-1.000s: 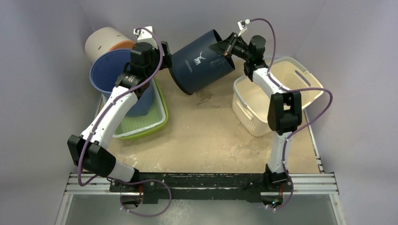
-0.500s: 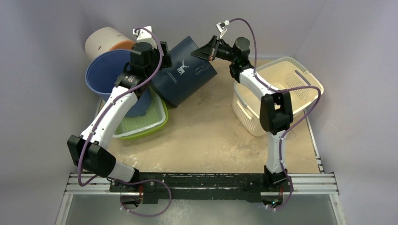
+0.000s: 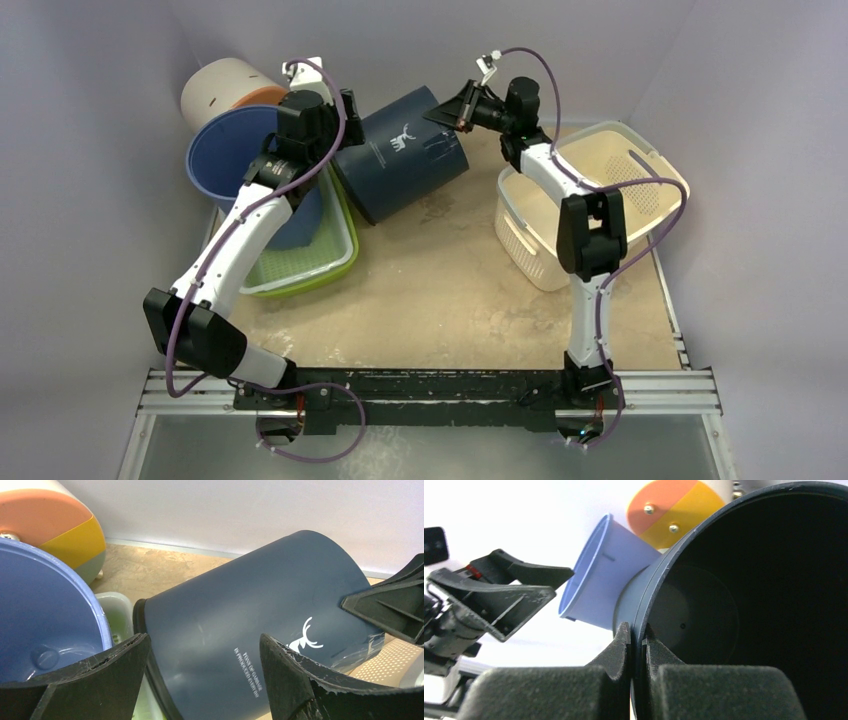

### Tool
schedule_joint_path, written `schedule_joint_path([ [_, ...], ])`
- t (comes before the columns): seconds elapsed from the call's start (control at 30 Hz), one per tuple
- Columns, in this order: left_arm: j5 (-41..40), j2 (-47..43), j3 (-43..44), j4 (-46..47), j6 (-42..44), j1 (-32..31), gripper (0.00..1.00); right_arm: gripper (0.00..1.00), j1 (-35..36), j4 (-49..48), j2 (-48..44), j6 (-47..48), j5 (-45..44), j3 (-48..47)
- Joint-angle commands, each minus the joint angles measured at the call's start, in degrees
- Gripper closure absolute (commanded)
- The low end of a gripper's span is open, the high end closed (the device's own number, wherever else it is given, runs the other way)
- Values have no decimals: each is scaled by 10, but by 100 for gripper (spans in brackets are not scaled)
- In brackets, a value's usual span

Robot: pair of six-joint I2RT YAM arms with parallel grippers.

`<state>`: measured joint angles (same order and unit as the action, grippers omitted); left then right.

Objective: Turn the large container upside down

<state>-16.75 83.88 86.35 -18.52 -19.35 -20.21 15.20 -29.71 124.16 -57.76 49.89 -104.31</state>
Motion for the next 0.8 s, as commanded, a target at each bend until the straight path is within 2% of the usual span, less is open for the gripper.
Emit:
schedule_joint_path([
  [0.0,-8,-1,13,14,11,8,21,90,-19,165,9,186,-44,-41],
  [0.13,-5,3,13,13,11,9,21,82,-33,240,19,250,-72,-53],
  [0.3,-7,4,11,10,11,9,21,81,-52,286,19,297,-96,-40],
  [0.63,-10,4,-5,7,4,11,21,76,-85,322,51,339,-122,-39],
  [0.77,-30,10,-30,14,-19,11,25,77,-92,324,63,340,-117,-40],
])
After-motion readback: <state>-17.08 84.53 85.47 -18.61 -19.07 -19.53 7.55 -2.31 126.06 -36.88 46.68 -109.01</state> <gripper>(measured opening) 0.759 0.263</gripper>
